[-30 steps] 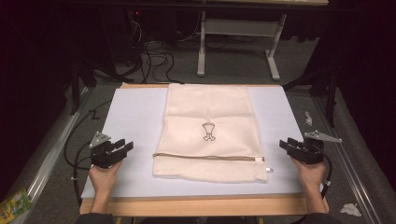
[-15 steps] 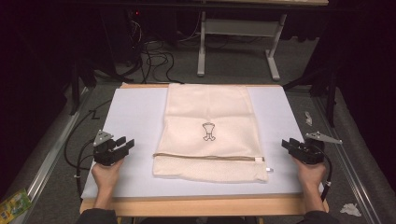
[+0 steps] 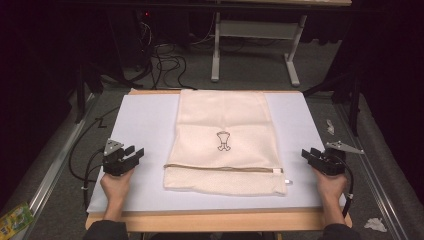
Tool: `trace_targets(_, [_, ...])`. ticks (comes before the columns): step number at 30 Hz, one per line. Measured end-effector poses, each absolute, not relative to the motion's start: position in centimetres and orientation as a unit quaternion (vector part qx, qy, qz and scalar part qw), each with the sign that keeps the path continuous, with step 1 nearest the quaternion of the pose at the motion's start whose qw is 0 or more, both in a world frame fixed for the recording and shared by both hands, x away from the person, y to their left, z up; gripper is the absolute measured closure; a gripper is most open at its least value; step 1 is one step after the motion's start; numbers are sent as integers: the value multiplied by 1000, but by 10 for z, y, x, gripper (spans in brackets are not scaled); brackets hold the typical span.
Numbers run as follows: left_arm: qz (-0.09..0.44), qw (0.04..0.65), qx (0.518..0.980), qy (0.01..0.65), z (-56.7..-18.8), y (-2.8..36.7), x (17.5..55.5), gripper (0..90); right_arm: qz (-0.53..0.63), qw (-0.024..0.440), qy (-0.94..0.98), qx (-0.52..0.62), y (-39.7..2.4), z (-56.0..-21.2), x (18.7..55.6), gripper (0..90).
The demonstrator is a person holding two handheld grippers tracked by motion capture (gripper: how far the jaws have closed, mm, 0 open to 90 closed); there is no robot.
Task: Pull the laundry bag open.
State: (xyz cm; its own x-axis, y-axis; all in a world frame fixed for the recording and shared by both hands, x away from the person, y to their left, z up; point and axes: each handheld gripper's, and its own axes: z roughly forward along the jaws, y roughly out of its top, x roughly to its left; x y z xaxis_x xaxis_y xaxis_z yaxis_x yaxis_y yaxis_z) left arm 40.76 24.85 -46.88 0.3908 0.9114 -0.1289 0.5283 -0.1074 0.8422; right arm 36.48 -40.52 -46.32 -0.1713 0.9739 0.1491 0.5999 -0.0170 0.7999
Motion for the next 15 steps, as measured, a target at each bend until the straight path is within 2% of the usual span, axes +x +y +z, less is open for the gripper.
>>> trace_targets(15, [228,416,713,516,-475,245,415,544,369,249,660,605,-403,-469,372,561])
